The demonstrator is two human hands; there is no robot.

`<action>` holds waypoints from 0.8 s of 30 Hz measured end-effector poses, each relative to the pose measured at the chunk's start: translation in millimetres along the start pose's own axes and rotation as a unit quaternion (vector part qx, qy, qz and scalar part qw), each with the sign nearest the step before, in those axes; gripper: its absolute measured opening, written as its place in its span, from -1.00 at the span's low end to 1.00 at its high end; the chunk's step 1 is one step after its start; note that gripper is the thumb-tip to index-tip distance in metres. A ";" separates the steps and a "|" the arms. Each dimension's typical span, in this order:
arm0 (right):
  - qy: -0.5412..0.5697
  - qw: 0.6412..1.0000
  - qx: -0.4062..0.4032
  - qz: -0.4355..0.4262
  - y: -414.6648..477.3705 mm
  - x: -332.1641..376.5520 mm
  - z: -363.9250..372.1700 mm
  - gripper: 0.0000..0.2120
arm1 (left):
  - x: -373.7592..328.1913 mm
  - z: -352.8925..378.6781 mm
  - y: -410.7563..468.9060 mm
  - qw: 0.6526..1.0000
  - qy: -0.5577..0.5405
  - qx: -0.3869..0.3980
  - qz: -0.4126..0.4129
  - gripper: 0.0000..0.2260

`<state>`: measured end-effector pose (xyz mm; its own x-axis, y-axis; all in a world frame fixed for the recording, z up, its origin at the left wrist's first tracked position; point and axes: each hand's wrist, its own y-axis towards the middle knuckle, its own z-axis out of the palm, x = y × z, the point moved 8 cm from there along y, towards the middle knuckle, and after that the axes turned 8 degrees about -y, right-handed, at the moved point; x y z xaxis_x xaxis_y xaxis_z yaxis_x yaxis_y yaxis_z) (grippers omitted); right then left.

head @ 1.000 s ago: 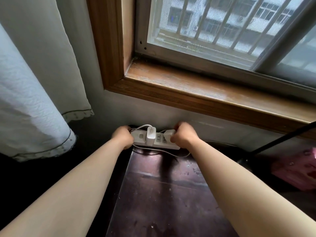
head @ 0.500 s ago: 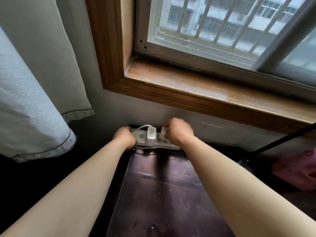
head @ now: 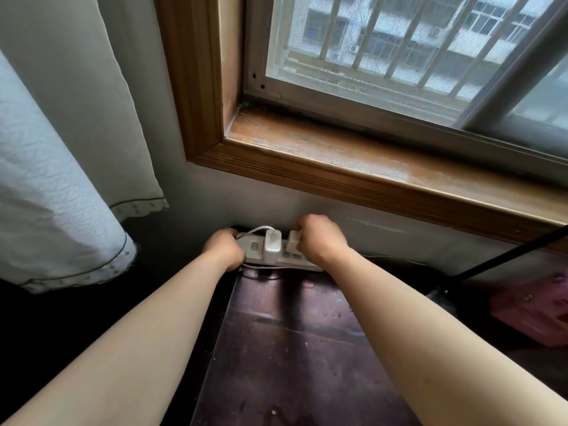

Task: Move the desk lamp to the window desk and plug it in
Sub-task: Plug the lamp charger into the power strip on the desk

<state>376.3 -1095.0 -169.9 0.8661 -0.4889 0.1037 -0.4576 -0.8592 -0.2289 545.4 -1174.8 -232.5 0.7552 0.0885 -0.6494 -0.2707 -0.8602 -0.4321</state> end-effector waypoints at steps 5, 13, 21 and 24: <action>-0.008 1.000 -0.006 0.003 -2.5 -1.0 3.3 -0.69 | -1.4 -0.1 -0.7 1.000 -0.001 0.003 0.002 -0.53; 0.009 1.000 -0.003 0.014 1.8 -2.3 4.7 -0.70 | -1.6 -0.4 0.3 1.000 0.005 0.004 0.006 -0.54; 0.001 1.000 -0.005 0.014 2.3 -0.4 7.7 -0.70 | -2.8 -2.0 -0.6 1.000 0.010 0.005 0.003 -0.55; 0.000 1.000 -0.005 0.017 3.0 -0.5 9.6 -0.70 | -2.2 -1.4 -0.1 1.000 0.009 0.008 0.005 -0.56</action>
<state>376.4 -1096.0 -180.0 0.8505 -0.5171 0.0963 -0.4880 -0.8440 -0.2226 544.5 -1175.7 -230.2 0.7629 0.0700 -0.6428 -0.2886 -0.8528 -0.4353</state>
